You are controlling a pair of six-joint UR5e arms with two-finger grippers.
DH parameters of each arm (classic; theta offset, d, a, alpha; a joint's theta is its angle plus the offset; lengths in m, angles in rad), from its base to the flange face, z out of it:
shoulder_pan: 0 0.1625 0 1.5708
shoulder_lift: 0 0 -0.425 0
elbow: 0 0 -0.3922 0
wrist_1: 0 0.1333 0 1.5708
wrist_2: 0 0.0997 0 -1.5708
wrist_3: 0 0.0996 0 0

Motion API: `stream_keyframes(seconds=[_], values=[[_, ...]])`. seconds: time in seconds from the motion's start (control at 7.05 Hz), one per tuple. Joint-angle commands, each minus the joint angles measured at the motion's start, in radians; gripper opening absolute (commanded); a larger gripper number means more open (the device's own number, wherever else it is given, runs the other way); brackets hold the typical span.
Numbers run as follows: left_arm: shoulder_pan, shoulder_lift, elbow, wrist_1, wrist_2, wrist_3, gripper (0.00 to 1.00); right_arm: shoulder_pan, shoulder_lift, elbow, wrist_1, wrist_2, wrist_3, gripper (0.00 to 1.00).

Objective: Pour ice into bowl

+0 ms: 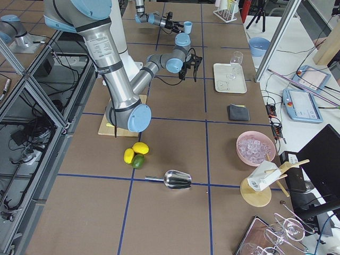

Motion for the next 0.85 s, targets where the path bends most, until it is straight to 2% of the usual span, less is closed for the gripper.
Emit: stream_keyframes(seconds=[0.0,0.43,0.71], values=[[-0.066,-0.01,0.008,0.01,-0.03,0.026,0.99,0.003,0.0,-0.001,0.0,0.0,-0.011,1.0],[-0.109,-0.073,0.03,0.025,-0.073,0.028,0.99,0.012,0.0,-0.001,-0.002,0.001,-0.014,1.0],[-0.143,-0.077,0.045,0.025,-0.107,0.029,0.99,0.014,0.0,-0.001,0.0,0.001,-0.014,1.0]])
